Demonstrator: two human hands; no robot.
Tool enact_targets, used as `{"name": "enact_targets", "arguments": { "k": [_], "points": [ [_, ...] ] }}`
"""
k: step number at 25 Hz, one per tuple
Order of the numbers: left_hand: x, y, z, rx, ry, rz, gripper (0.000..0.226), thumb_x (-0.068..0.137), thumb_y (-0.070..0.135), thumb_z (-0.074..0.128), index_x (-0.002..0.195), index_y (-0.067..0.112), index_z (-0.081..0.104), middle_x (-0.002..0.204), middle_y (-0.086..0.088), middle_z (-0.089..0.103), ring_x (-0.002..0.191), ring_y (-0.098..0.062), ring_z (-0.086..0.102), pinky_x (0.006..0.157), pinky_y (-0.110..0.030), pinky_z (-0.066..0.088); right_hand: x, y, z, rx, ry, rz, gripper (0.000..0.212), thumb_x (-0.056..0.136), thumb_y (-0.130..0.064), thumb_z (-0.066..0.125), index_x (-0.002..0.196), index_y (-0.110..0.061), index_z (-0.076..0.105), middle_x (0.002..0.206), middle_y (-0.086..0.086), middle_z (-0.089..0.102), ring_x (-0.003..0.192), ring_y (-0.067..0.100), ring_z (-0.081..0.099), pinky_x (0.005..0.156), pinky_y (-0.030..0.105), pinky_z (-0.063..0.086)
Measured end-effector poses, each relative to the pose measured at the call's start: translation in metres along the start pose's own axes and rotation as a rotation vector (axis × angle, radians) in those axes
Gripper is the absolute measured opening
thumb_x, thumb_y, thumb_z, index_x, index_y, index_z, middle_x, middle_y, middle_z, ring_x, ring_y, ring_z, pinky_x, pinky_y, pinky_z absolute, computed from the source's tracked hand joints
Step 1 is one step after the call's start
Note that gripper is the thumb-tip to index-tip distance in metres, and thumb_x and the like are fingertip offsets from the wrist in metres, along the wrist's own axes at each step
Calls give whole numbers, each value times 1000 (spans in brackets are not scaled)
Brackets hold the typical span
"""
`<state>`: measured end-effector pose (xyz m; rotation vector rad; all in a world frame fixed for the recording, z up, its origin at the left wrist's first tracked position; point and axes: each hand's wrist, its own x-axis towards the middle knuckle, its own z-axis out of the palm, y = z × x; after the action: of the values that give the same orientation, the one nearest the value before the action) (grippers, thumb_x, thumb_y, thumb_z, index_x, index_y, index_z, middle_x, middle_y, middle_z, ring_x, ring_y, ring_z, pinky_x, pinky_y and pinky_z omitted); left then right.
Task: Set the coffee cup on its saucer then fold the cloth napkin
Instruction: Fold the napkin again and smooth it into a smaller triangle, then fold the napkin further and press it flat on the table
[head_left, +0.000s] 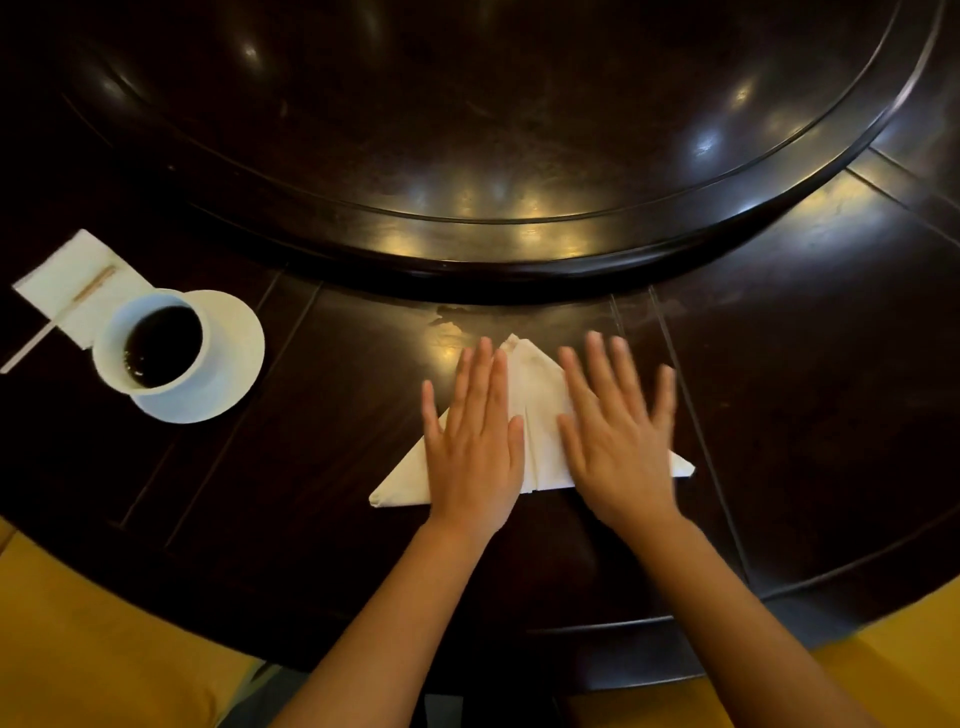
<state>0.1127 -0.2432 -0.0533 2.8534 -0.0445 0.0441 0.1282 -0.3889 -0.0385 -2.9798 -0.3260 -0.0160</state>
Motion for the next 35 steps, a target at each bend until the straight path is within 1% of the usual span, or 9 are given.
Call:
{"name": "enact_targets", "arguments": {
  "k": [3, 8, 12, 17, 22, 24, 26, 29, 35],
  "points": [
    [-29, -14, -5, 40, 18, -108, 61, 94, 33, 23, 148, 10, 6, 156, -7, 5, 144, -17, -1, 113, -52, 5, 37, -30, 17, 6, -98, -271, 54, 96, -39, 23, 147, -23, 12, 156, 4, 9, 143, 20, 0, 113, 54, 6],
    [-56, -45, -1, 131, -176, -11, 63, 96, 46, 15, 148, 10, 17, 155, -10, 14, 143, -22, 9, 113, -47, 21, 45, -31, 35, -5, -173, -274, 56, 95, -42, 18, 147, -20, 15, 156, 5, 15, 143, 20, 5, 113, 48, 10],
    [-70, -54, -7, 131, -224, 10, 74, 92, 55, 19, 148, 7, 15, 155, -13, 14, 143, -23, 10, 114, -40, 17, 48, -34, 33, -21, -192, -340, 56, 96, -43, 16, 146, -20, 7, 156, 5, 11, 143, 21, 0, 116, 45, 6],
    [-106, -45, -11, 95, -295, -6, 79, 93, 58, 13, 147, 2, 16, 154, -17, 16, 142, -27, 12, 109, -40, 18, 68, -37, 32, -66, -260, -691, 58, 96, -42, 21, 147, -17, 14, 155, 6, 16, 143, 22, 4, 114, 42, 5],
    [-128, -48, -21, 63, -308, 175, 67, 95, 52, 18, 147, 10, 25, 156, -10, 15, 143, -23, 14, 111, -47, 12, 82, -42, 31, -69, -285, -910, 56, 97, -43, 24, 147, -21, 13, 155, 4, 15, 143, 22, 3, 114, 46, 3],
    [-106, -62, -26, 32, -214, 304, 56, 94, 40, 29, 144, 17, 29, 157, -4, 14, 144, -18, 8, 111, -52, 2, 76, -41, 24, -21, -228, -819, 57, 96, -44, 25, 147, -23, 12, 155, 6, 17, 143, 22, 7, 114, 50, 2],
    [-61, -76, -29, 47, -147, 367, 58, 90, 35, 34, 145, 20, 24, 155, -4, 14, 144, -15, 0, 111, -51, 1, 64, -32, 14, 95, -133, -516, 57, 94, -43, 28, 146, -21, 19, 153, 9, 25, 142, 23, 13, 113, 50, 5],
    [8, -89, -25, 148, -248, 461, 64, 92, 41, 29, 149, 23, 6, 158, -3, 4, 143, -14, -10, 112, -43, -6, 43, -2, -4, 107, -92, -126, 54, 90, -39, 43, 139, -16, 36, 139, 12, 46, 132, 28, 34, 109, 49, 19],
    [18, -87, -10, 178, -328, 466, 65, 94, 47, 22, 149, 16, 6, 158, -4, 3, 144, -16, -4, 114, -41, 1, 50, 30, -37, -123, -367, 26, 51, 78, -48, 59, 119, -18, 53, 114, 8, 51, 110, 28, 43, 95, 43, 27]
  ]
}}
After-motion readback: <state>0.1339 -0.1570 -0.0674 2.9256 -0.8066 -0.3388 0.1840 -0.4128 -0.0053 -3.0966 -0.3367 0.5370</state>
